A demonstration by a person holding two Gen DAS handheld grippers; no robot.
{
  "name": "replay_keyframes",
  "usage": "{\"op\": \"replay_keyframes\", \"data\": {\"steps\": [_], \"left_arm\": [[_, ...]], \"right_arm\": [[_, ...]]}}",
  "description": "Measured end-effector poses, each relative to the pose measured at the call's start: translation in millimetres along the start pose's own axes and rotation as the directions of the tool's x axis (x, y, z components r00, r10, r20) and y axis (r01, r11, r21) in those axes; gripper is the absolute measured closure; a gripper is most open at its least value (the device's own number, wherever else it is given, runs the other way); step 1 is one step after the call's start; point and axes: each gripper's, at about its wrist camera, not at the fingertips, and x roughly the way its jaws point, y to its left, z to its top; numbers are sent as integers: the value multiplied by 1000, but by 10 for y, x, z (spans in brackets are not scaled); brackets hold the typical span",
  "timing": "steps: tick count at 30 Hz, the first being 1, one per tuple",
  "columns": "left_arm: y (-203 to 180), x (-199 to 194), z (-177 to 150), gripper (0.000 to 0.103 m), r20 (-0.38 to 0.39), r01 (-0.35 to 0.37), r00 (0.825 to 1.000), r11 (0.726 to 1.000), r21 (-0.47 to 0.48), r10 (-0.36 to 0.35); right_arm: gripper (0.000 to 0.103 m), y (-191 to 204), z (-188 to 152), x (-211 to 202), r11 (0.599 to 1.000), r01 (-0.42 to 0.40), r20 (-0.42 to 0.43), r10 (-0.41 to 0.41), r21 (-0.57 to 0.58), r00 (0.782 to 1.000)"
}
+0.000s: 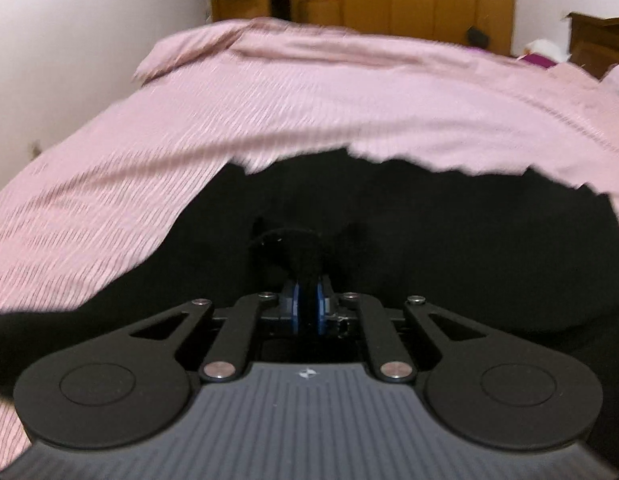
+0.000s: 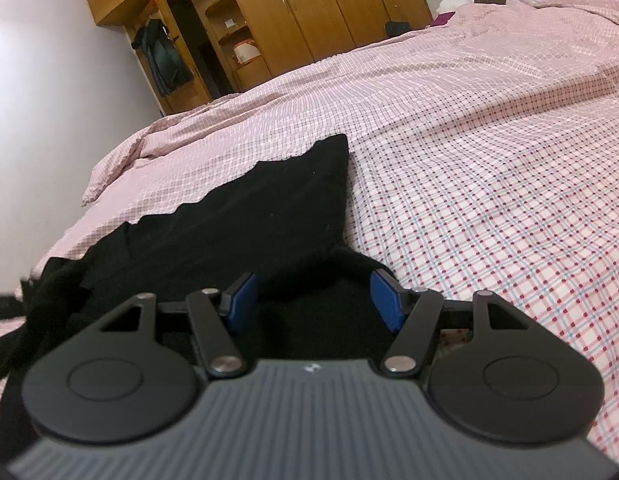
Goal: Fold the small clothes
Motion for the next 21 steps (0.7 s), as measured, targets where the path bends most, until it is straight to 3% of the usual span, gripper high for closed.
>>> {"op": "replay_keyframes", "data": {"steps": [4,11,14,16,21], "left_arm": [[262,-62,-138,92,-31,19,999,999,-41,-21],[523,-307,-101,86,-7,39,999,999,-23,-39],[659,-429,-74,70,21,7,1000,1000,10,-8],[776,-468,-60,51,40,-25,999,999,30,24],[1075,-350,3,44,38,-69,997,995,70,66]], "right_arm": [[39,2,-8,19,1000,3,0,-3,-3,1000],[39,70,22,-18,999,36,-5,-36,-14,999],[38,141,37,-95,999,52,-10,-52,-6,999],[37,197,44,-154,999,50,-15,-50,-8,999],[37,406,56,-299,997,40,-7,-41,-70,999]]}}
